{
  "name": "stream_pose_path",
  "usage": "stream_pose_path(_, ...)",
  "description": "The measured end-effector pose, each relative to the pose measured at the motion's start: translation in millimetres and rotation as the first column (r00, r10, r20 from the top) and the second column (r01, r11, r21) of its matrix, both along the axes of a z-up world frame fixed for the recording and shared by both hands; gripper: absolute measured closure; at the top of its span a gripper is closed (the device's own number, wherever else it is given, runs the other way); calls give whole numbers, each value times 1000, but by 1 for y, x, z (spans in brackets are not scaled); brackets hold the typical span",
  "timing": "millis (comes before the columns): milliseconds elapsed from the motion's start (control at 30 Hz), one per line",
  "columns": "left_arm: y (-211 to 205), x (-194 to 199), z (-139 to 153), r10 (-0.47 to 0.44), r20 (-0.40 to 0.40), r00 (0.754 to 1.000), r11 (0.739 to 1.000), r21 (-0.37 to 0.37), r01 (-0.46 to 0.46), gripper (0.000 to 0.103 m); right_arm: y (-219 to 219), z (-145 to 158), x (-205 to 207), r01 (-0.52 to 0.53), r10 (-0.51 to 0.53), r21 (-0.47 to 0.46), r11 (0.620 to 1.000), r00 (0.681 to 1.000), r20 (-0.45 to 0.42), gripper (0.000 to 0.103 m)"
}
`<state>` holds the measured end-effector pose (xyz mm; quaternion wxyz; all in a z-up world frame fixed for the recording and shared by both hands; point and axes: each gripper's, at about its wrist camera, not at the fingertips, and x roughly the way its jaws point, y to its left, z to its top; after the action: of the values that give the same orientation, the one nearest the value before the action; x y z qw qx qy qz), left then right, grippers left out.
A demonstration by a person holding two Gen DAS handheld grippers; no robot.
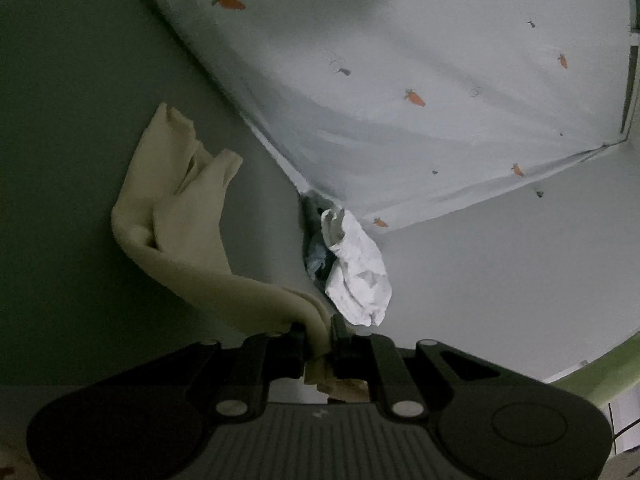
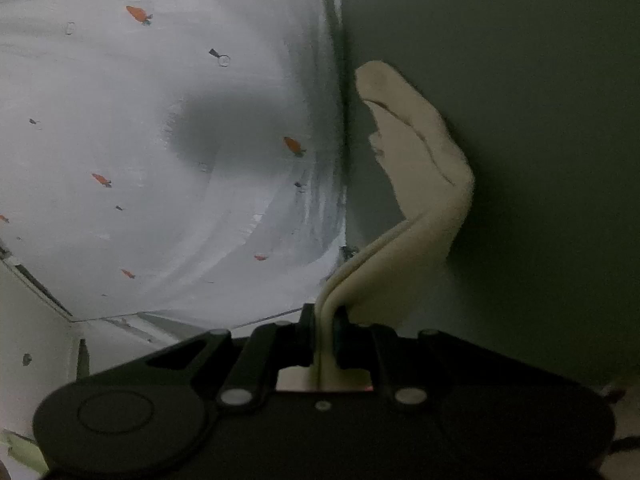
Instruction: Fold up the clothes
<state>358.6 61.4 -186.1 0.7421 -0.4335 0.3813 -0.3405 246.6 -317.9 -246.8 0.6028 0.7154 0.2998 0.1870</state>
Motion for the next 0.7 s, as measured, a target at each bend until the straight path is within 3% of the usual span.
stream_pose_path(400, 2, 48, -2, 52, 7, 999, 998, -24, -52, 90, -8, -4, 50, 29, -30, 50, 998, 999, 13, 93)
stream_pose_path(700, -14, 116, -22, 70, -60, 996, 998, 9, -70, 90, -22, -24, 102, 59, -54, 55, 997, 995, -79, 93)
